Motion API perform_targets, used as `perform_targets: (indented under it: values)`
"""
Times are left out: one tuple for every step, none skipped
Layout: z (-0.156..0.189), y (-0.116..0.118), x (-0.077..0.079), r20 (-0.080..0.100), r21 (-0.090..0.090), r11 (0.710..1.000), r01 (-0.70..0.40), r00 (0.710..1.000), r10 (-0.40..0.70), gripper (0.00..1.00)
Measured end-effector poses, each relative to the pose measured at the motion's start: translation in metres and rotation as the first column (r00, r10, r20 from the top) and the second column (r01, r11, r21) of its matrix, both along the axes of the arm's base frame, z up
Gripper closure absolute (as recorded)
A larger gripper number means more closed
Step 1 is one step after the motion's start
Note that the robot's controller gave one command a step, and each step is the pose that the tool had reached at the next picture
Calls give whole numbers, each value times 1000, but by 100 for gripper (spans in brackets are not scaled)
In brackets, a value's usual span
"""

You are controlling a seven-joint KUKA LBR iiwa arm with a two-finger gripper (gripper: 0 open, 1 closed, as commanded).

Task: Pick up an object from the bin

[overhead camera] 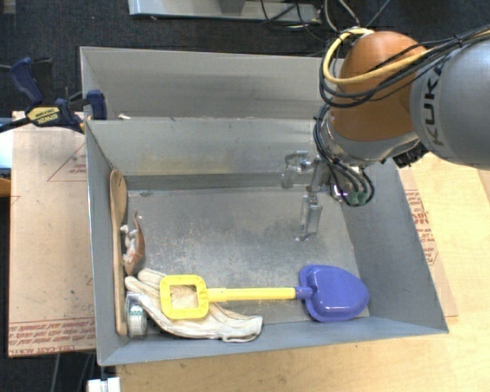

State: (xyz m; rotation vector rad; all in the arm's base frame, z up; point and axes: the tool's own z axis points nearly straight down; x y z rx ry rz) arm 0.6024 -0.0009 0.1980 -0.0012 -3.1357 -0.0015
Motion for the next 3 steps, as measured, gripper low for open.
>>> perform_targets:
  values:
    - [5,0,2,8,0,1000,0,1000,0,0]
    - [-130,60,-74,1,1,996,-87,996,87,0]
    - [-64,43,-117,21,-2,993,-122,992,122,0]
